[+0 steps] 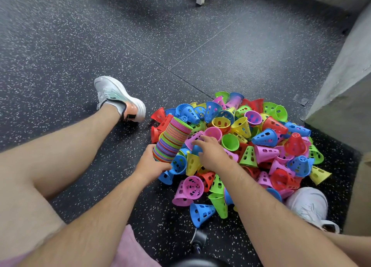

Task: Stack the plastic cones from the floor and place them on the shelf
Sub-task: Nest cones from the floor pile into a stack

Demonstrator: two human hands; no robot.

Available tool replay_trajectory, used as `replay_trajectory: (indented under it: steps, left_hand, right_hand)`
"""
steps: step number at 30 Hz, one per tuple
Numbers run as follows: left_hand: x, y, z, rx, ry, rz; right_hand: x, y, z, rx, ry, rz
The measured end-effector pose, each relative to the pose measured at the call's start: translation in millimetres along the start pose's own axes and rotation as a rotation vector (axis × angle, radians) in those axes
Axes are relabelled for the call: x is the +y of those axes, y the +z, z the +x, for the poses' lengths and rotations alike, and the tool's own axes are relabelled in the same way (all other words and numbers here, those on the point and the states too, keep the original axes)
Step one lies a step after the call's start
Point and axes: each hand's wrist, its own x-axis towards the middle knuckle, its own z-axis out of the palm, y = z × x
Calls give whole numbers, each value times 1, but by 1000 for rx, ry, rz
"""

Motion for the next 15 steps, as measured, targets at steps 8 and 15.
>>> replay_trajectory:
  steps: [8,15]
  left_hand:
    - [2,4,0,-19,-8,-2]
    - [6,5,1,-15,9,-2]
  right_hand:
    - [2,19,-1,168,14,6]
    - [11,-22,-2,414,181,468]
